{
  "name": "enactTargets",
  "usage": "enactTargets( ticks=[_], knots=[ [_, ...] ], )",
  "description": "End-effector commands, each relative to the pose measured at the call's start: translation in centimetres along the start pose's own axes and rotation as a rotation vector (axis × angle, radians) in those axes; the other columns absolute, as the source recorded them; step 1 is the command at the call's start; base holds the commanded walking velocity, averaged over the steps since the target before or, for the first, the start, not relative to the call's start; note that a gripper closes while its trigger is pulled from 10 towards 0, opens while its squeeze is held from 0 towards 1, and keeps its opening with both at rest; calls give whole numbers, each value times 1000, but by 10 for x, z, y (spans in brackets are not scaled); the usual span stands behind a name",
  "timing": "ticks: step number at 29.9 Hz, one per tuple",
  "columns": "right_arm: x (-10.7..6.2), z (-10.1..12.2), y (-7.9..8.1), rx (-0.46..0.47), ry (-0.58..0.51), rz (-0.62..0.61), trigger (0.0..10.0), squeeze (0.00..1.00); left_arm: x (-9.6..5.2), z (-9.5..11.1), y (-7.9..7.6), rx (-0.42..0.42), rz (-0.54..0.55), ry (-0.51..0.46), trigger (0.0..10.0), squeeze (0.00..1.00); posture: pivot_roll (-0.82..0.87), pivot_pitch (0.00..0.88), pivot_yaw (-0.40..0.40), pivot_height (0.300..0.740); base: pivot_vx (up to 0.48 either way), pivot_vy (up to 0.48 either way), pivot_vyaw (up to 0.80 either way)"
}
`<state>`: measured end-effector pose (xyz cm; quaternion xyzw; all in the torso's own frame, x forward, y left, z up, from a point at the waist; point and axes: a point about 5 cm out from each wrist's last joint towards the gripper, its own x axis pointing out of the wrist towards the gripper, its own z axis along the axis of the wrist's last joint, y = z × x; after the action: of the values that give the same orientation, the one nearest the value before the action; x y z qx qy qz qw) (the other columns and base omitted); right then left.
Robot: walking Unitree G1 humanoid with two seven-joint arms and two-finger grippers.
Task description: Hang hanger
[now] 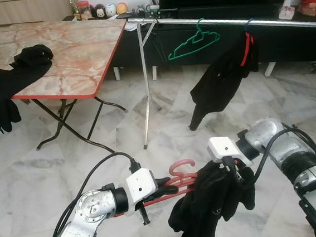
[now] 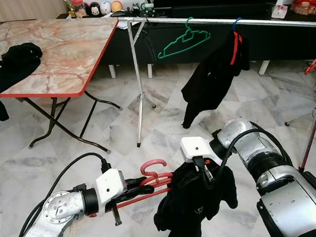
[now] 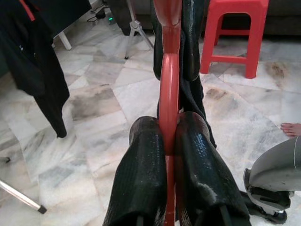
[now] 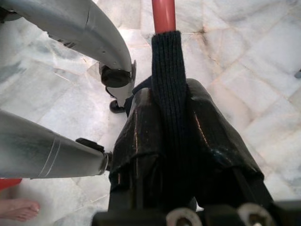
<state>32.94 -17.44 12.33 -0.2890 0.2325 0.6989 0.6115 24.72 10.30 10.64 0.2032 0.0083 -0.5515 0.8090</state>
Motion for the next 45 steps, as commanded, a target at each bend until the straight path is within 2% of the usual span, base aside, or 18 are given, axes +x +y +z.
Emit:
enactTargets(
  ticks=[1, 8, 18, 19, 20, 34, 36, 39, 43, 45],
  knots=[
    [10, 0, 1, -15, 11, 15, 0, 0, 4, 19, 11, 45, 40, -73, 10000, 0, -132, 0, -8, 732, 0, 0, 0],
    [11, -1, 1, -22, 30, -3, 0, 0, 3, 18, 10, 14, 30, -54, 10000, 0, -131, 0, -8, 732, 0, 0, 0],
    [11, 0, -1, -25, 23, -21, 0, 0, 4, 16, 10, 26, 22, -35, 10000, 0, -132, 0, -8, 732, 0, 0, 0],
    [11, 0, -1, -26, 24, -21, 0, 0, 4, 15, 10, 25, 19, -30, 10000, 259, -133, 0, -8, 732, 0, 0, 0],
    [12, 0, -1, -25, 23, -21, 0, 0, 4, 14, 9, 19, 14, -27, 10000, 1000, -133, 0, -8, 732, 0, 0, 0],
    [11, -5, 1, -16, 43, -32, 0, 0, 3, 13, 8, 8, 1, -24, 10000, 1000, -132, 0, -12, 732, 0, 0, 0],
    [9, -9, 0, -8, 71, -64, 0, 0, 0, 12, 7, 9, -22, -13, 10000, 1000, -130, 0, -13, 732, 0, 0, 0],
    [6, -16, -1, 9, 110, -130, 0, 0, -11, 10, 8, 5, -40, 27, 10000, 1000, -121, 0, -13, 732, 0, 0, 0],
    [4, -20, -2, 22, 126, -173, 0, 0, -18, 7, 10, 1, -31, 48, 10000, 1000, -119, 0, -13, 732, 0, 0, 0],
    [3, -24, -3, 39, 141, -230, 0, 0, -29, 3, 13, -9, 5, 71, 10000, 1000, -119, 0, -11, 732, 0, 0, 0]
  ],
)
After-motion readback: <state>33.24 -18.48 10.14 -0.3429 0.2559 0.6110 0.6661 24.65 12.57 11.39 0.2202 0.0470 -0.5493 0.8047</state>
